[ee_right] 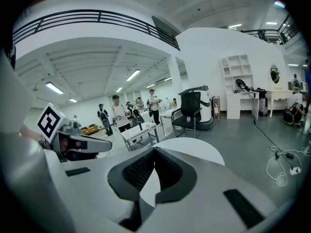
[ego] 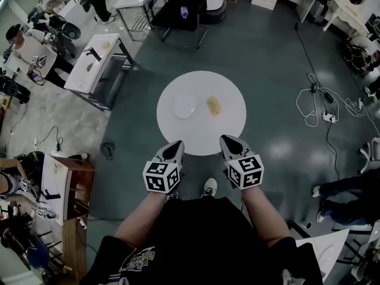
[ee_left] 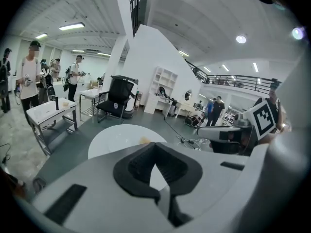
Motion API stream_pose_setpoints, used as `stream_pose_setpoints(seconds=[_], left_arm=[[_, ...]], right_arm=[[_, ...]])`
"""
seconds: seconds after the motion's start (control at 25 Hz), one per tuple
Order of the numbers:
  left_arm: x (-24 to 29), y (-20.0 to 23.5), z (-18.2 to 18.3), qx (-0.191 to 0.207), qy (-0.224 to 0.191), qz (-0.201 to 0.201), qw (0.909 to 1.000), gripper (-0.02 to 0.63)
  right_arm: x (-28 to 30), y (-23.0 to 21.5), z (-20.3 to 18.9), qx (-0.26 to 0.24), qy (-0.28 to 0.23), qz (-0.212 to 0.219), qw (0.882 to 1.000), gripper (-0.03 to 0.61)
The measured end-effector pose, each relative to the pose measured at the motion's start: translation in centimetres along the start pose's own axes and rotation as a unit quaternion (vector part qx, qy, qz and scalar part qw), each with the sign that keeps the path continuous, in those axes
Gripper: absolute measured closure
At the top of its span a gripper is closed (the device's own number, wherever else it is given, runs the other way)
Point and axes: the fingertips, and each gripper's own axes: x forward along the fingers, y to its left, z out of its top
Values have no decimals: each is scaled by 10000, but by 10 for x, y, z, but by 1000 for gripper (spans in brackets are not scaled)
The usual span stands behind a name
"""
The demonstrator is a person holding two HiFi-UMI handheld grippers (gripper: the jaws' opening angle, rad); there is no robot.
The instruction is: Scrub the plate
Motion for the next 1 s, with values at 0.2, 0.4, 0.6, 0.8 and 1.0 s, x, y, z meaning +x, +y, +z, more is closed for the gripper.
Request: stream_pose_setpoints(seconds=[0.2, 0.4, 0.6, 0.8, 1.0], left_arm=[[-22, 12, -2, 95, 7, -301, 9995, 607], [-42, 37, -3, 134, 39, -525, 9985, 607], [-58, 58, -5, 171, 61, -705, 9973, 607], [-63, 73, -7, 215, 154, -911, 9955, 607], [-72, 85, -14, 266, 271, -1070, 9935, 607]], right_arm=[[4, 36, -14, 206, 38, -142, 9997, 557], [10, 71, -16, 274, 8, -357, 9990, 557], [14, 99, -20, 364, -71, -565, 9977, 557], [23, 117, -22, 500, -145, -745, 9959, 557], [27, 134, -27, 614, -196, -898, 9939, 557]])
